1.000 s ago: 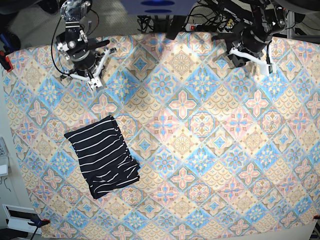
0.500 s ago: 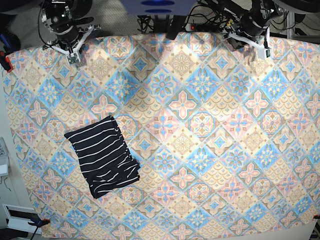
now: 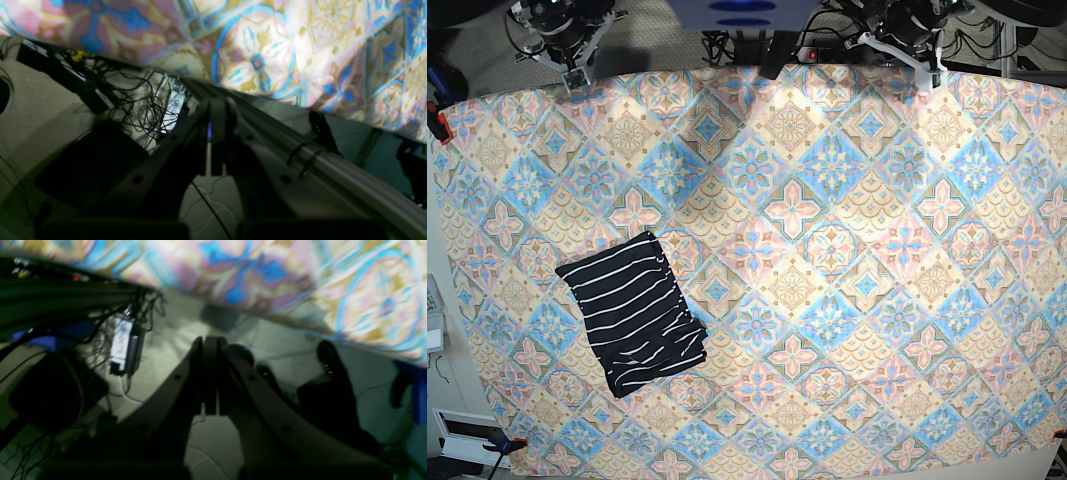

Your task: Fold the T-shirt properly

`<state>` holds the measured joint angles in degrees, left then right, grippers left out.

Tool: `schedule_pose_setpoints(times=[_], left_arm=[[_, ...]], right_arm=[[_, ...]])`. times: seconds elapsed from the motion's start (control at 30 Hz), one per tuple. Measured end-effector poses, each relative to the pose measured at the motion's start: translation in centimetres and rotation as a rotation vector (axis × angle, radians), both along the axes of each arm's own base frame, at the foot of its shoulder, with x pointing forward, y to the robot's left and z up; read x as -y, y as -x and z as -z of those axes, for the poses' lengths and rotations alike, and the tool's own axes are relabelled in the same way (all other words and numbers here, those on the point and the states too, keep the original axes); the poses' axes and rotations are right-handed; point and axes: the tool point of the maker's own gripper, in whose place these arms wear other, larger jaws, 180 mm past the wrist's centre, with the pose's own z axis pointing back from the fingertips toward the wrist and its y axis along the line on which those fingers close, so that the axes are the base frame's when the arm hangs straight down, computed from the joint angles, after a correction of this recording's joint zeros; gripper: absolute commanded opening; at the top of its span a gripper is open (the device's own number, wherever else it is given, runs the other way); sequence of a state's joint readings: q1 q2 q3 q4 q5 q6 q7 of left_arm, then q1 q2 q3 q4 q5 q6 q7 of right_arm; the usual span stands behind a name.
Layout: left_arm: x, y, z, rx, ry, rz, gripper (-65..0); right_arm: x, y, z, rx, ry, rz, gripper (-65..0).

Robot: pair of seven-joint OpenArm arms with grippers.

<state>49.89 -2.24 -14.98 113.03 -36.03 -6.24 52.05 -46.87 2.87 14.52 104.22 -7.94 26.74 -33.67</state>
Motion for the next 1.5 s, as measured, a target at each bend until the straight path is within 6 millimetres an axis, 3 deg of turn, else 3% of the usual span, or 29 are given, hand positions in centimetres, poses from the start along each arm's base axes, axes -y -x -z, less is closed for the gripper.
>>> schedule_pose_setpoints(times=[0.5, 0.6, 0.77, 0.97, 1.13, 1.33, 1.5], left_arm=[[-0.3, 4.7, 2.4, -0.142, 0.007, -0.017, -65.0], [-0.5, 5.3, 2.7, -0.157, -0.009, -0.005, -65.0], [1.1, 6.2, 3.1, -0.185, -0.008, 0.060, -65.0], [0.7, 7.2, 3.4, -0.211, -0.030, 0.074, -65.0], [0.8, 9.5, 5.5, -0.282, -0.014, 0.054, -65.0], [-0.5, 11.0, 8.1, -0.289, -0.081, 0.077, -65.0], [0.0, 12.1, 10.3, -0.319, -0.095, 0.105, -65.0]], right_arm=[[-0.2, 5.6, 2.7, -0.158, -0.029, 0.031, -65.0], [-1.0, 6.1, 3.3, -0.174, -0.050, 0.022, -65.0], [-1.2, 7.0, 3.7, -0.201, -0.060, 0.027, -65.0], [-1.2, 8.5, 4.2, -0.237, -0.066, 0.036, -65.0], [-1.3, 10.2, 5.1, -0.285, -0.076, 0.053, -65.0], [-1.4, 12.0, 5.9, -0.335, -0.086, 0.069, -65.0], [-1.6, 10.9, 7.6, -0.339, -0.105, 0.090, -65.0]])
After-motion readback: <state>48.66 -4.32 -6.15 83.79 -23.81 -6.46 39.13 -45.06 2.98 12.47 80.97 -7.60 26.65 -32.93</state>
